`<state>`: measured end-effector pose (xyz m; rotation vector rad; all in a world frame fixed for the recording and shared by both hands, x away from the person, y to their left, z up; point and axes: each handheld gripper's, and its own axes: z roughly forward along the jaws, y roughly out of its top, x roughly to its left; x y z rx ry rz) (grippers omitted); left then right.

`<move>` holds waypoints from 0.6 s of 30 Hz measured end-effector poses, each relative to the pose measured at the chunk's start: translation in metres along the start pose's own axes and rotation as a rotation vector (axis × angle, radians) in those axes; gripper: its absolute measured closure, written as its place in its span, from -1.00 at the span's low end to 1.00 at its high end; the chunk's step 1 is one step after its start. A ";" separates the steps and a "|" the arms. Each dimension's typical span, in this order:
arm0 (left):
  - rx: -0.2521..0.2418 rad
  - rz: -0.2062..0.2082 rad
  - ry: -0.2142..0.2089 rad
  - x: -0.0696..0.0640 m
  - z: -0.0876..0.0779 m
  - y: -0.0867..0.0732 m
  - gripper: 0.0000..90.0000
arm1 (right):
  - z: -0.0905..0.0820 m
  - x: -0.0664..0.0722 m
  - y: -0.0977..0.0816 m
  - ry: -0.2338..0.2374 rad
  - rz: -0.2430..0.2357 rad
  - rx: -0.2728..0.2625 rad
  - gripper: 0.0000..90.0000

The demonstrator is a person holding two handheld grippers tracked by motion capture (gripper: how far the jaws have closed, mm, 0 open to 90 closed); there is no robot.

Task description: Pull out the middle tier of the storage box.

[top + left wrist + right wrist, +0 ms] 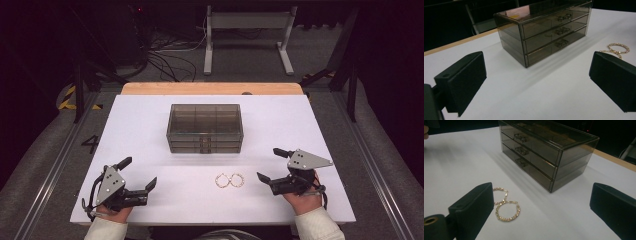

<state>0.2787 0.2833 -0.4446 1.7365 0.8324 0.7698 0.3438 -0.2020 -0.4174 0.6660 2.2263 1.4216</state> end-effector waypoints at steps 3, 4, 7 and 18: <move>-0.002 -0.001 -0.002 0.000 0.001 0.000 -0.95 | 0.007 0.002 0.007 0.015 -0.006 0.000 -0.87; -0.002 -0.001 -0.002 0.000 0.001 0.000 -0.95 | 0.008 0.003 0.008 0.018 -0.006 -0.001 -0.87; 0.002 0.000 -0.008 0.000 0.002 0.000 -0.95 | 0.013 0.005 0.013 0.032 -0.020 -0.004 -0.88; 0.003 0.000 -0.009 0.001 0.002 0.000 -0.94 | 0.028 0.011 0.026 0.067 -0.051 -0.008 -0.89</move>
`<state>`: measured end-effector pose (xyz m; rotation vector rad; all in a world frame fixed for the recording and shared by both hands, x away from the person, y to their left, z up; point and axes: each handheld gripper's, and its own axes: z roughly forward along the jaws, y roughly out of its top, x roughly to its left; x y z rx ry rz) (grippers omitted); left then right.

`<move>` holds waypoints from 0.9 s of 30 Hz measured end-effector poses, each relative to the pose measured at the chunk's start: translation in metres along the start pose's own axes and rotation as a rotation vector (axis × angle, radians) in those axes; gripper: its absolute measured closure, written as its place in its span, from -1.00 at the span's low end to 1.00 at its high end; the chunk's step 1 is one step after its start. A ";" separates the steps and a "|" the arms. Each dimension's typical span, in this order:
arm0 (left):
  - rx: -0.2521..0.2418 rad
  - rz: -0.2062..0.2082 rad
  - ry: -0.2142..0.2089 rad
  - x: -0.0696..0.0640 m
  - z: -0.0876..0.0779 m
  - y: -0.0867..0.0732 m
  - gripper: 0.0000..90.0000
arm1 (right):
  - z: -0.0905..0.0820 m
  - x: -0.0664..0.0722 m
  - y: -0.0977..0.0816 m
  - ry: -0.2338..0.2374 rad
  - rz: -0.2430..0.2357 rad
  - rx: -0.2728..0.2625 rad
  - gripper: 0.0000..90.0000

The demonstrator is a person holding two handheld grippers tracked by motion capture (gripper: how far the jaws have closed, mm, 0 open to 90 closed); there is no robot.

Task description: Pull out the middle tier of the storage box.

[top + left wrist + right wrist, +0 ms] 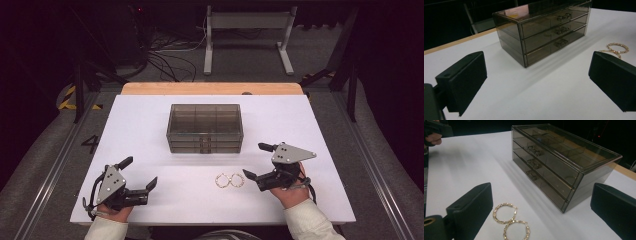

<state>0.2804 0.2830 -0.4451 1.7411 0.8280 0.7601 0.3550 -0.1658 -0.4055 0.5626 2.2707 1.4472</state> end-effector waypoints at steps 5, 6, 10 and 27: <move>-0.002 -0.001 -0.005 0.000 0.000 0.000 -0.94 | 0.011 0.002 0.007 0.025 -0.009 -0.003 -0.92; -0.002 -0.001 -0.005 0.000 0.000 0.000 -0.94 | 0.012 0.002 0.008 0.029 -0.012 -0.002 -0.92; -0.002 -0.001 -0.006 0.001 0.001 0.000 -0.94 | 0.019 0.005 0.013 0.046 -0.029 0.003 -0.93; 0.002 -0.007 -0.014 0.002 0.002 -0.001 -0.94 | 0.052 0.018 0.030 0.115 -0.086 0.030 -0.92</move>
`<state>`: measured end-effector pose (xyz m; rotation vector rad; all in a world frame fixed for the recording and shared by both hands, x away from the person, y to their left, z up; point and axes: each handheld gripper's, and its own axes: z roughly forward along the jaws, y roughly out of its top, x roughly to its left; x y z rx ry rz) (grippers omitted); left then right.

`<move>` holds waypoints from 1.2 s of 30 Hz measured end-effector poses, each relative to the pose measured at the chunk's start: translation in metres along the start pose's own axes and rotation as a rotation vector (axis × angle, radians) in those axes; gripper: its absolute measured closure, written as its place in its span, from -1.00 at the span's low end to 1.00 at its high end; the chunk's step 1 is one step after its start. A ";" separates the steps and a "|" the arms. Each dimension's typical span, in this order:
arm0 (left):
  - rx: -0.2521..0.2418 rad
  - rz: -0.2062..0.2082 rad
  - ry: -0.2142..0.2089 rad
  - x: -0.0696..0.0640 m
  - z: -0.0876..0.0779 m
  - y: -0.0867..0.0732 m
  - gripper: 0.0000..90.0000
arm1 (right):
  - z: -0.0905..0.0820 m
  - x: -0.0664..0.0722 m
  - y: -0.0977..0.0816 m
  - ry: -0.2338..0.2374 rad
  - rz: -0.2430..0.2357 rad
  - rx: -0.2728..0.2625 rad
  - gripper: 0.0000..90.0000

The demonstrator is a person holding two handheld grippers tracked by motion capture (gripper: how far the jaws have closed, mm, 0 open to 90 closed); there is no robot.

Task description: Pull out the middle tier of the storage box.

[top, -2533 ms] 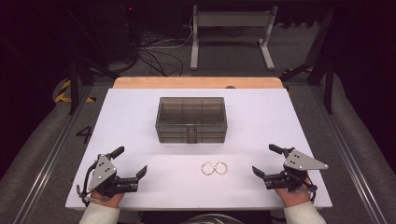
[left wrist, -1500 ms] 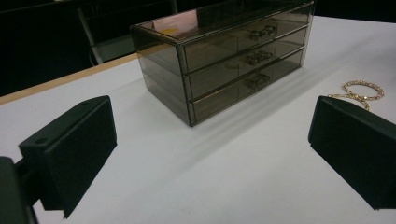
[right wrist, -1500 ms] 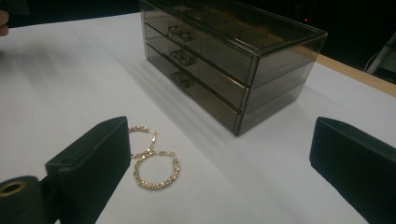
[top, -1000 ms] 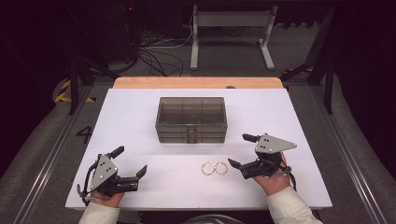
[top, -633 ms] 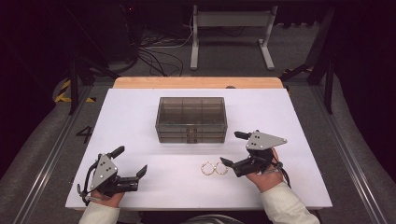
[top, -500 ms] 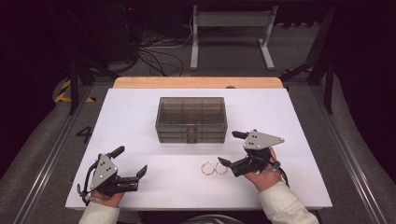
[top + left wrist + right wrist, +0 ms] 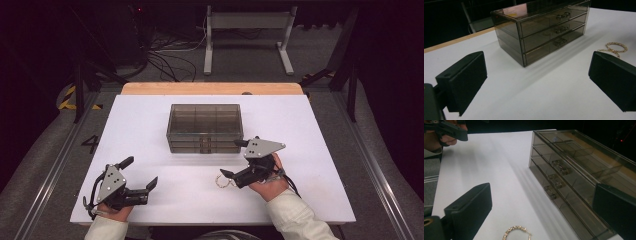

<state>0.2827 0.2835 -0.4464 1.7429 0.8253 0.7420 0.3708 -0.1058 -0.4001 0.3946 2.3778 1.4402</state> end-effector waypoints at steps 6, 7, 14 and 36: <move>0.001 -0.001 -0.001 0.000 0.000 0.000 -0.94 | 0.008 0.003 0.008 0.020 -0.021 0.001 -0.92; 0.001 -0.001 -0.001 0.000 0.000 0.000 -0.94 | 0.008 0.003 0.008 0.020 -0.021 0.001 -0.92; 0.001 0.001 -0.001 0.001 -0.001 0.000 -0.94 | 0.016 0.007 0.014 0.030 -0.060 0.037 -0.89; 0.000 0.004 0.001 0.001 -0.001 0.000 -0.94 | 0.020 0.019 0.028 -0.031 -0.229 0.088 -0.62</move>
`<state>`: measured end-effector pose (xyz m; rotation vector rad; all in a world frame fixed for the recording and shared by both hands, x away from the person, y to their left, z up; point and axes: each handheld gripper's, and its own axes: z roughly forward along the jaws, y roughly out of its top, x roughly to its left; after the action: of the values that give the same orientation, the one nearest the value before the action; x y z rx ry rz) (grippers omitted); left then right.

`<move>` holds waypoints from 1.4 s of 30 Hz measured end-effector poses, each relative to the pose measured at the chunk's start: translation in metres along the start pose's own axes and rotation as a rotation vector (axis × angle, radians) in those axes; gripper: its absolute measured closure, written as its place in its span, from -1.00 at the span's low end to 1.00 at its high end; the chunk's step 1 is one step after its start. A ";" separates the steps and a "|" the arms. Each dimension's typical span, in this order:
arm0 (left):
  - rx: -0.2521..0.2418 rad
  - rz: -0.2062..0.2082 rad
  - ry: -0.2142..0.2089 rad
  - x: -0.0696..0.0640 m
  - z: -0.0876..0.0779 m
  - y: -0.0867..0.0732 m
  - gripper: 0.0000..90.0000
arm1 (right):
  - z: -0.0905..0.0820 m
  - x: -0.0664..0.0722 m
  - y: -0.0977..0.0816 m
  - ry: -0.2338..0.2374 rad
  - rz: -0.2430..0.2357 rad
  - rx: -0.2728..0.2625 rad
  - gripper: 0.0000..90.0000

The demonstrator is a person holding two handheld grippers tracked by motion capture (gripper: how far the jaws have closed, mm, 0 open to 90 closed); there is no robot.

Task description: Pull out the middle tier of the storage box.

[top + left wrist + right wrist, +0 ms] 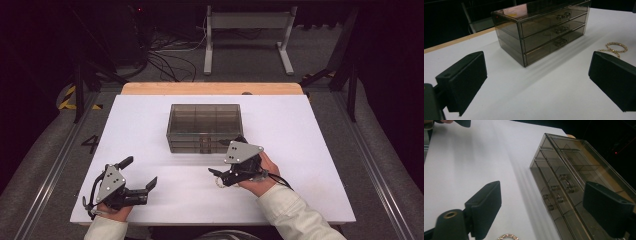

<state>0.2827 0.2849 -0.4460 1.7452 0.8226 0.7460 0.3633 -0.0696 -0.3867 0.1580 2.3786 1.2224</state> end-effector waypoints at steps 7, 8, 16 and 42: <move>-0.001 0.000 0.000 0.000 0.000 0.000 -0.94 | -0.002 0.005 0.002 -0.044 -0.063 0.012 -0.42; -0.001 0.000 0.001 0.000 0.000 0.000 -0.94 | -0.003 0.007 0.003 -0.070 -0.095 0.025 -0.38; -0.004 -0.001 0.002 0.000 0.000 0.000 -0.94 | -0.002 0.017 0.010 -0.176 -0.203 0.058 -0.29; -0.007 0.000 0.007 0.001 -0.001 0.000 -0.94 | 0.011 0.041 0.006 -0.370 -0.410 0.110 -0.10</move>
<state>0.2820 0.2859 -0.4456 1.7369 0.8240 0.7547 0.3308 -0.0459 -0.4018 -0.0641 2.0238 0.7930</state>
